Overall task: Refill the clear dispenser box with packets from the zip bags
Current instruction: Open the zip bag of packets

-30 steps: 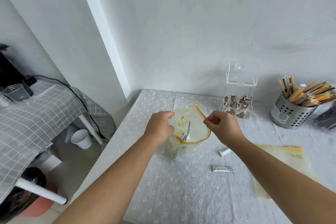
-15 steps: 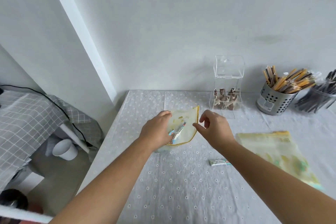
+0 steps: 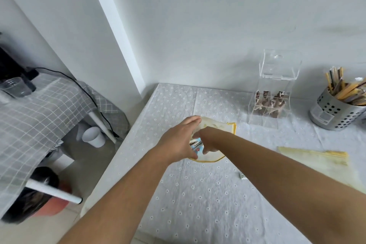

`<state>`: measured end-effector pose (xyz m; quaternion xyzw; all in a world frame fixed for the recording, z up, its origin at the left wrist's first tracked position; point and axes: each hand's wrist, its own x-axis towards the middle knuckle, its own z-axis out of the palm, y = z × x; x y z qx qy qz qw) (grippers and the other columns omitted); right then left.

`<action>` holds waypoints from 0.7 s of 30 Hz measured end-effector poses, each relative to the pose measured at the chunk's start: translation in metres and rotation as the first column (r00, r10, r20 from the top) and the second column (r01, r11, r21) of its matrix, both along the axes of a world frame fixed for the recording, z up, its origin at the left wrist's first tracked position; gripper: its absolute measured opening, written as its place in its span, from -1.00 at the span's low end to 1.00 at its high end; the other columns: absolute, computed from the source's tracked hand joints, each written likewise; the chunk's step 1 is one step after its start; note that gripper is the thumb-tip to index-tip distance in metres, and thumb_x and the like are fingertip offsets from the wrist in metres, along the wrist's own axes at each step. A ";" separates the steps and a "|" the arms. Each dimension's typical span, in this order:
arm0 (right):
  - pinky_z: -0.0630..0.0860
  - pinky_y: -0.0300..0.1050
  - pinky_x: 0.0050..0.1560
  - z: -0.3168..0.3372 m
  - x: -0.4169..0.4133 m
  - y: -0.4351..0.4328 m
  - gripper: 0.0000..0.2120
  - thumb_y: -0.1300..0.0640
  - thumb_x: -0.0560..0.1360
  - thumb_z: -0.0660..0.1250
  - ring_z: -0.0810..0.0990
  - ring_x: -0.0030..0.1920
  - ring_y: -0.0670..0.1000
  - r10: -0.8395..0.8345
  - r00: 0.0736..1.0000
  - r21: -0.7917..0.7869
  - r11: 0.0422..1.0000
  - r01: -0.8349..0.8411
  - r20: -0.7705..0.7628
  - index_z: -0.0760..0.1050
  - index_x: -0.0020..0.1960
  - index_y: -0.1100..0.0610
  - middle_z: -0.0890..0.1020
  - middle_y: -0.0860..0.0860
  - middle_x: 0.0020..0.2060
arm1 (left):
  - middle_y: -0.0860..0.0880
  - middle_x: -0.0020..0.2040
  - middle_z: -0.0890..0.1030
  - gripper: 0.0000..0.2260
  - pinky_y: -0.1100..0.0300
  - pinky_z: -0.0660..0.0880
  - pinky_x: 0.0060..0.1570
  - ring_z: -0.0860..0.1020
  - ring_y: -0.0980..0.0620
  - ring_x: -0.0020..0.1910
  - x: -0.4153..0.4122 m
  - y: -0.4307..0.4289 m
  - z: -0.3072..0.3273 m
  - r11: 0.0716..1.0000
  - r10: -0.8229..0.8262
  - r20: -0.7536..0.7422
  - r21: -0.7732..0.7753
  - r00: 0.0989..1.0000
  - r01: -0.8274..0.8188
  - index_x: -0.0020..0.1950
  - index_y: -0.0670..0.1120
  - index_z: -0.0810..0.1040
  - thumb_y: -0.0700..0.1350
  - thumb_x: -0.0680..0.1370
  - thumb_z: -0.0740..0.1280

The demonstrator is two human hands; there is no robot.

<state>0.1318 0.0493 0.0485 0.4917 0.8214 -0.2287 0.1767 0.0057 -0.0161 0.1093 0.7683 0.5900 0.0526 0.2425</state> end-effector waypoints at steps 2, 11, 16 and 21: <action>0.36 -0.05 0.27 -0.010 -0.006 0.006 -0.28 0.19 0.44 0.42 0.39 0.36 0.13 0.048 0.997 0.001 0.999 -0.048 0.054 0.17 0.50 0.06 0.41 0.11 0.37 | 0.28 0.49 0.07 -0.07 0.21 0.42 0.23 0.34 0.19 0.34 0.000 0.001 0.000 1.000 0.002 0.011 -0.004 1.000 -0.002 0.52 0.02 0.12 -0.12 0.27 0.55; 0.46 -0.05 -0.07 -0.042 -0.007 0.009 -0.59 0.12 0.50 0.30 0.54 0.15 0.12 0.141 0.987 0.227 0.961 -0.156 0.082 0.37 0.33 0.06 0.42 0.09 0.25 | 0.20 0.50 0.11 -0.23 0.45 0.29 -0.05 0.48 0.02 0.18 0.000 0.006 -0.001 0.999 0.039 0.066 -0.026 0.997 -0.038 0.51 -0.03 0.18 -0.34 0.37 0.40; 0.49 -0.04 -0.02 -0.039 -0.005 0.011 -0.73 0.24 0.52 0.19 0.56 0.10 0.11 0.148 0.988 0.258 0.954 -0.154 0.041 0.47 0.20 0.12 0.53 0.08 0.14 | 0.21 0.51 0.10 -0.23 0.43 0.29 -0.02 0.49 -0.01 0.18 0.003 0.008 0.000 0.998 0.046 0.065 -0.040 0.997 -0.044 0.51 -0.03 0.17 -0.34 0.38 0.39; 0.51 -0.03 0.04 -0.033 -0.002 0.013 -0.76 0.22 0.49 0.32 0.55 0.12 0.10 0.216 0.975 0.178 0.959 -0.222 0.056 0.50 0.16 0.14 0.55 0.06 0.09 | 0.21 0.51 0.09 -0.22 0.43 0.29 -0.02 0.49 -0.01 0.18 0.002 0.007 0.001 0.997 0.051 0.050 -0.052 0.997 -0.049 0.52 -0.02 0.15 -0.32 0.38 0.41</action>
